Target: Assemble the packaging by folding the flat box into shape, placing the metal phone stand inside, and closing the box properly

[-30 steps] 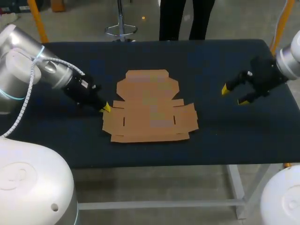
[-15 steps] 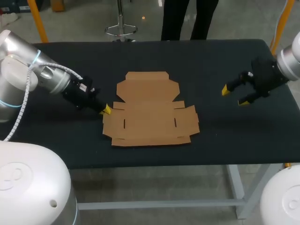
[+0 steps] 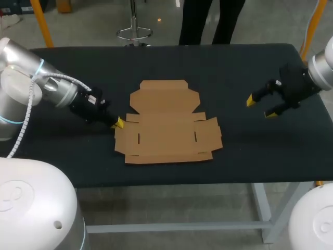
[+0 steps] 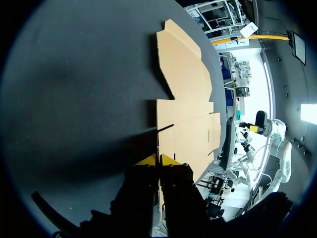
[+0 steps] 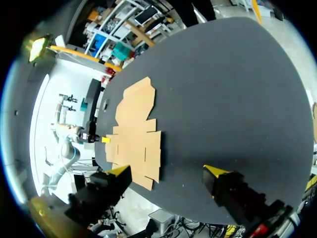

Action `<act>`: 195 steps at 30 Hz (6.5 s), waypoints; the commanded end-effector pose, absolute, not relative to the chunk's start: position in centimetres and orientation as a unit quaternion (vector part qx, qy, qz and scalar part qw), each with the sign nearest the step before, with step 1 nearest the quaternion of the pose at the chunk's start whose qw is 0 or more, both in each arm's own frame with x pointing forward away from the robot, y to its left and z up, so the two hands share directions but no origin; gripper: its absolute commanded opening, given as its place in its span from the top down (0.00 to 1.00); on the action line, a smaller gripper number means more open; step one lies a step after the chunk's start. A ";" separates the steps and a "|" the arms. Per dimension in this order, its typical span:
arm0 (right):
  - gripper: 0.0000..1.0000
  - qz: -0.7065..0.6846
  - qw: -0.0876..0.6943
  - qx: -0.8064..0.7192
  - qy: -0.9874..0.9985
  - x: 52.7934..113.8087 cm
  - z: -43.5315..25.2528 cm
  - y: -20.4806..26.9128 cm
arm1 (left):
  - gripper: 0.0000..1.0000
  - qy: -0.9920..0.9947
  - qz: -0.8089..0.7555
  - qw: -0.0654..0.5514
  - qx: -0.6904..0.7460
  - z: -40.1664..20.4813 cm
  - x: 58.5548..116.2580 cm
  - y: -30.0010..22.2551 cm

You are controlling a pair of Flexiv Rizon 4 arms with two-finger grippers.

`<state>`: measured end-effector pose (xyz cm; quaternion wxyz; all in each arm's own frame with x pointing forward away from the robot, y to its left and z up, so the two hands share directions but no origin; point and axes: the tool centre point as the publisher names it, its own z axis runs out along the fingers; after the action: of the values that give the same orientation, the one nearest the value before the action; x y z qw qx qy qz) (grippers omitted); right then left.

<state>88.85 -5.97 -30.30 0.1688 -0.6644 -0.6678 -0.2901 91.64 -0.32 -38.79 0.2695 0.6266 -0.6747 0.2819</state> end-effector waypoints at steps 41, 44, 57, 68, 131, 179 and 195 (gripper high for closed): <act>0.00 -0.320 0.153 -0.599 -0.718 95.2 -31.8 -1.3 | 0.00 -0.668 0.275 0.146 0.676 -30.3 96.5 6.2; 0.00 -0.316 0.153 -0.604 -0.715 96.0 -32.4 -0.8 | 0.62 -0.668 0.275 0.143 0.677 -30.3 97.1 6.5; 1.00 -0.336 0.151 -0.618 -0.695 97.8 -34.7 0.6 | 1.00 -0.689 0.278 0.145 0.653 -31.6 98.9 6.7; 1.00 -0.332 0.155 -0.637 -0.679 98.4 -35.6 1.1 | 1.00 -0.674 0.249 0.200 0.666 -33.4 99.0 5.2; 1.00 -0.353 0.226 -0.599 -0.682 98.9 -41.8 5.6 | 1.00 -0.678 0.347 0.201 0.616 -40.5 98.4 1.1; 1.00 -0.336 0.244 -0.617 -0.668 98.3 -43.2 6.9 | 1.00 -0.696 0.343 0.227 0.589 -41.5 98.0 -0.2; 1.00 -0.338 0.250 -0.609 -0.672 98.4 -43.1 7.5 | 1.00 -0.700 0.338 0.234 0.584 -41.7 98.2 -0.6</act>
<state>98.20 7.51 -42.90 0.2462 -0.6121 -0.6718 -0.3368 97.91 -0.49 -41.41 0.2318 0.5849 -0.6983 0.3413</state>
